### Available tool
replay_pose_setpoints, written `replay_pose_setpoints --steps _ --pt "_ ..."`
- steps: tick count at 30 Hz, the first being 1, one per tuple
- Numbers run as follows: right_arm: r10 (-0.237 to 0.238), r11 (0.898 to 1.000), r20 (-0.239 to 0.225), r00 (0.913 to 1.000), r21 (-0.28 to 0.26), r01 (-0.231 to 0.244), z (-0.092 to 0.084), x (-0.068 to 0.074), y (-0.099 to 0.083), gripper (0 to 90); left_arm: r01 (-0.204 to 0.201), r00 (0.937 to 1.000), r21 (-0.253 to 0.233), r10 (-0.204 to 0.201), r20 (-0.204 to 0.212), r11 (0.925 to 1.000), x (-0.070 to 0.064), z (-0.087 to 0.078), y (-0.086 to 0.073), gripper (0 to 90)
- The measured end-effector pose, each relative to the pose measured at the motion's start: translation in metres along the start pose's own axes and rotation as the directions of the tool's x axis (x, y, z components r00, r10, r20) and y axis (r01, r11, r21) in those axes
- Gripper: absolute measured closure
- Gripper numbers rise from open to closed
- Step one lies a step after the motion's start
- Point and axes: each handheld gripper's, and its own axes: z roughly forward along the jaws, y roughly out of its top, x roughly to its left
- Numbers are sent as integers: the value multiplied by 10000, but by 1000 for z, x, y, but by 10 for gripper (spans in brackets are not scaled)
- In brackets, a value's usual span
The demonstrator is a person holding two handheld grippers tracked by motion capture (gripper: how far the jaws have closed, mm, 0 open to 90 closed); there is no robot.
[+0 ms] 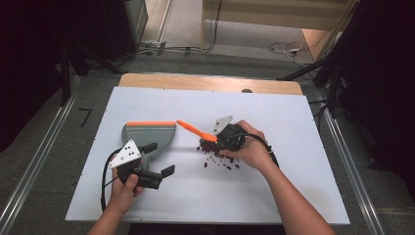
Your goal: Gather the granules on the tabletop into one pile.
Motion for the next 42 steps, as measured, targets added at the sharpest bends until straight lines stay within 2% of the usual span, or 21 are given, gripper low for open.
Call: replay_pose_setpoints --steps 6,11,16,22,26,28,29,34,42 --pt "-161 9999 -65 9998 -3 161 -3 3 1 689 -64 10000 7 64 -28 10000 -1 1 -1 0" --pt "-43 9997 -180 9998 -226 39 -8 0 1 689 -41 10000 46 41 -79 10000 0 1 -1 0" --pt "16 9994 175 9998 -355 -10 -11 -4 5 689 -59 10000 63 59 -55 10000 0 2 -1 0" --pt "-108 9993 595 9982 -360 129 -2 -7 17 689 -77 10000 79 77 -43 9999 -1 2 -1 0" --pt "-187 9992 500 9986 -347 205 9 -8 20 689 -75 9999 121 76 -69 9999 0 1 -2 0" --pt "-291 9991 260 9992 -316 299 14 -6 20 689 -82 9999 118 83 -68 9999 1 1 -2 0" --pt "-257 9992 118 9996 -311 261 14 -4 20 689 -77 9999 110 77 -78 9999 1 0 -2 0" --pt "-656 9978 -8 9978 -90 656 11 4 20 689 -30 10000 66 30 -81 10000 1 0 -2 0" --pt "-874 9961 -384 9954 -138 869 3 12 15 689 -40 10000 84 40 -46 10000 0 1 -2 0"
